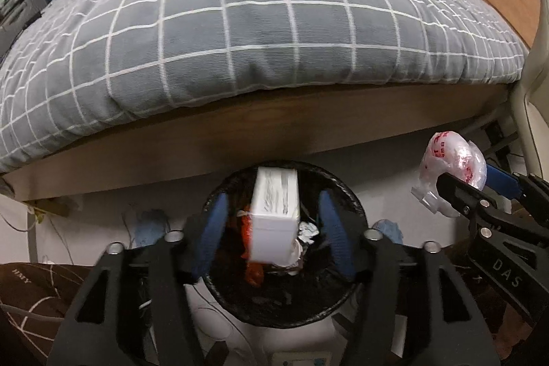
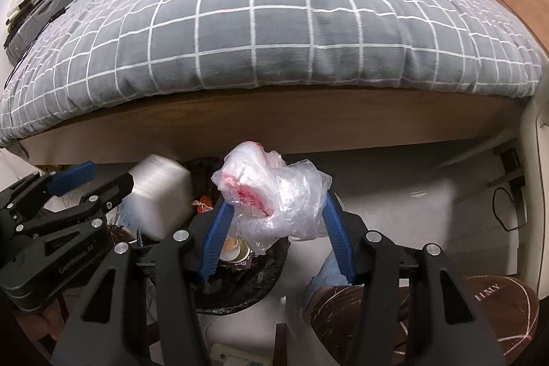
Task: Collect trash
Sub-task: 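Lift the white box and clear bag and carry both over the bin, then open the left tool over the bin while the right tool releases the clear bag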
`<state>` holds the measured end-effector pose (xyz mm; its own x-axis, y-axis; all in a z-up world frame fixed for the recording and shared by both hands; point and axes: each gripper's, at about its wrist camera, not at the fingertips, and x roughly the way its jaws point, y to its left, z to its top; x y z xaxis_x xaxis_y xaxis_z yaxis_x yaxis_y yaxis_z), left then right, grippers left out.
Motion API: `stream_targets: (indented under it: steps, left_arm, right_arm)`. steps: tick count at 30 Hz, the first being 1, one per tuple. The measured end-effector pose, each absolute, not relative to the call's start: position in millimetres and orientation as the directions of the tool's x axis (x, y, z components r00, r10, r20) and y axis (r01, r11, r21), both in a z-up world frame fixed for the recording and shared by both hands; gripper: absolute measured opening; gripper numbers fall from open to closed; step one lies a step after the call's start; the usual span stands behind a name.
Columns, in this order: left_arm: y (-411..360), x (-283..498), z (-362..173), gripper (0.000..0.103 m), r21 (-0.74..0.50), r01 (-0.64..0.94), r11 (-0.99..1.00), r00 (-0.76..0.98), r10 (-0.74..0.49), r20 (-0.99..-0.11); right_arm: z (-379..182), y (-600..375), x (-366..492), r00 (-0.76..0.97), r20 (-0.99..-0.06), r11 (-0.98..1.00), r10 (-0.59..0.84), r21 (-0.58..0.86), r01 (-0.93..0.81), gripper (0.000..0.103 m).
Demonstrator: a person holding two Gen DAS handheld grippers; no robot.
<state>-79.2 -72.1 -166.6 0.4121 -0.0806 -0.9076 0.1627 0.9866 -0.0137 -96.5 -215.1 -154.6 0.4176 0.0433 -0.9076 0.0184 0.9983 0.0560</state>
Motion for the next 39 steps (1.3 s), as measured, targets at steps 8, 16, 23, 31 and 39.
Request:
stream_targets:
  steps: [8, 16, 23, 31, 39]
  left_arm:
    - [-32.6, -80.8, -170.0, 0.086, 0.0, 0.104, 0.995, 0.418, -0.044, -0.907]
    - [13.9, -76.7, -168.4, 0.097, 0.008, 0.02, 1.0, 0.427, -0.001, -0.904]
    - [43.7, -77.7, -163.2, 0.097, 0.029, -0.024, 0.999, 0.434, 0.037, -0.9]
    - [54.0, -74.7, -159.0, 0.097, 0.037, -0.048, 0.998, 0.44, 0.055, -0.896]
    - [50.4, -75.5, -150.1, 0.097, 0.038, -0.041, 0.998, 0.454, 0.053, -0.889]
  right_arm:
    - [-159.4, -183.5, -84.6, 0.407, -0.911, 0.997, 0.072, 0.063, -0.034, 0.052]
    - [-171.4, -142.5, -73.6, 0.379, -0.92, 0.993, 0.101, 0.068, -0.098, 0.052]
    - [-175.0, -111.7, -67.1, 0.367, -0.922, 0.986, 0.125, 0.074, -0.15, 0.052]
    - [-172.1, -99.3, -65.6, 0.358, -0.922, 0.977, 0.15, 0.083, -0.194, 0.062]
    - [-160.1, -102.9, -67.0, 0.395, -0.91, 0.983, 0.13, 0.066, -0.17, 0.082]
